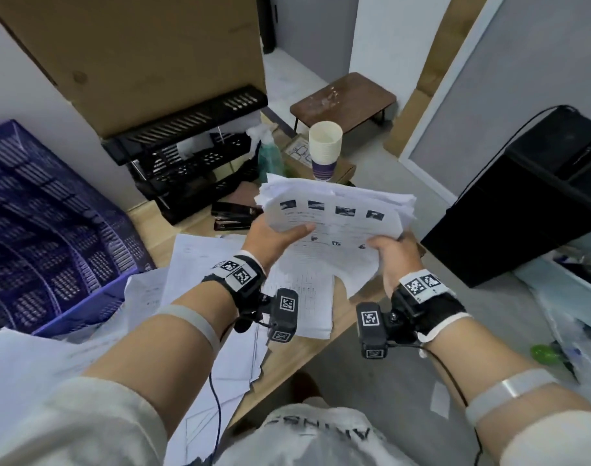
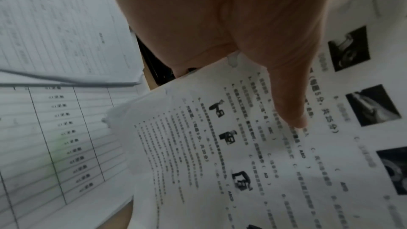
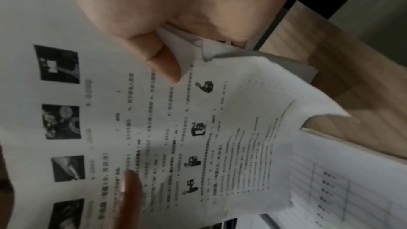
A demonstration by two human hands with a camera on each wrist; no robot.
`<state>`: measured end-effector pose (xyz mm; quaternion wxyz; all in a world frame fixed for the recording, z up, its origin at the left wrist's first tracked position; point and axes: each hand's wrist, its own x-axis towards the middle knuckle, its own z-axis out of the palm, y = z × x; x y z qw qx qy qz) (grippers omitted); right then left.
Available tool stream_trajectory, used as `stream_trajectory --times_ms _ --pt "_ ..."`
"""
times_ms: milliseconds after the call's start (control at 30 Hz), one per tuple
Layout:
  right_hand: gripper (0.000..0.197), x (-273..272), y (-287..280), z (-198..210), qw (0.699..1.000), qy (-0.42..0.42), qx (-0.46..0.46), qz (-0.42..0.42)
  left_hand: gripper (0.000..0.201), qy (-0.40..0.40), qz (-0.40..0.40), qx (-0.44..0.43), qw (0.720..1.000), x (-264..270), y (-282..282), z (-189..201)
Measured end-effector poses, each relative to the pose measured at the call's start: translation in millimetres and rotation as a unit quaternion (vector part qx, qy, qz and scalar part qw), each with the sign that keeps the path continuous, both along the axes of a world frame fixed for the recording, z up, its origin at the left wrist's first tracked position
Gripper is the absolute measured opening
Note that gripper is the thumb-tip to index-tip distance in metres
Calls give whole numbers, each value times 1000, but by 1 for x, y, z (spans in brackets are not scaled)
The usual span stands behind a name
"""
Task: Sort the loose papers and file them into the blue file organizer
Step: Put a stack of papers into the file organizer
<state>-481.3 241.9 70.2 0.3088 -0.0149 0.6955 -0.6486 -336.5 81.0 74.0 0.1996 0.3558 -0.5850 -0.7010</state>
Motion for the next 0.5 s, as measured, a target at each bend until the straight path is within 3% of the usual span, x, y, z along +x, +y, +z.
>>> stream_trajectory --times_ms 100,167,267,367,433,500 --pt "58 -1 -1 4 998 -40 -47 -18 44 -17 5 6 1000 -5 0 -7" --pt "40 -2 1 2 999 -45 -26 4 43 -47 8 -16 999 -4 1 -14" --pt "12 -3 -2 -1 997 17 54 50 30 -84 15 -70 994 1 2 -13" --pt "30 -3 -17 5 986 115 112 39 22 -97 25 -107 989 14 0 8" --pt "38 8 -37 19 976 166 135 44 18 -106 79 -126 983 30 -8 27" --pt "42 31 -64 40 968 148 101 174 11 -118 147 -151 970 52 -20 43"
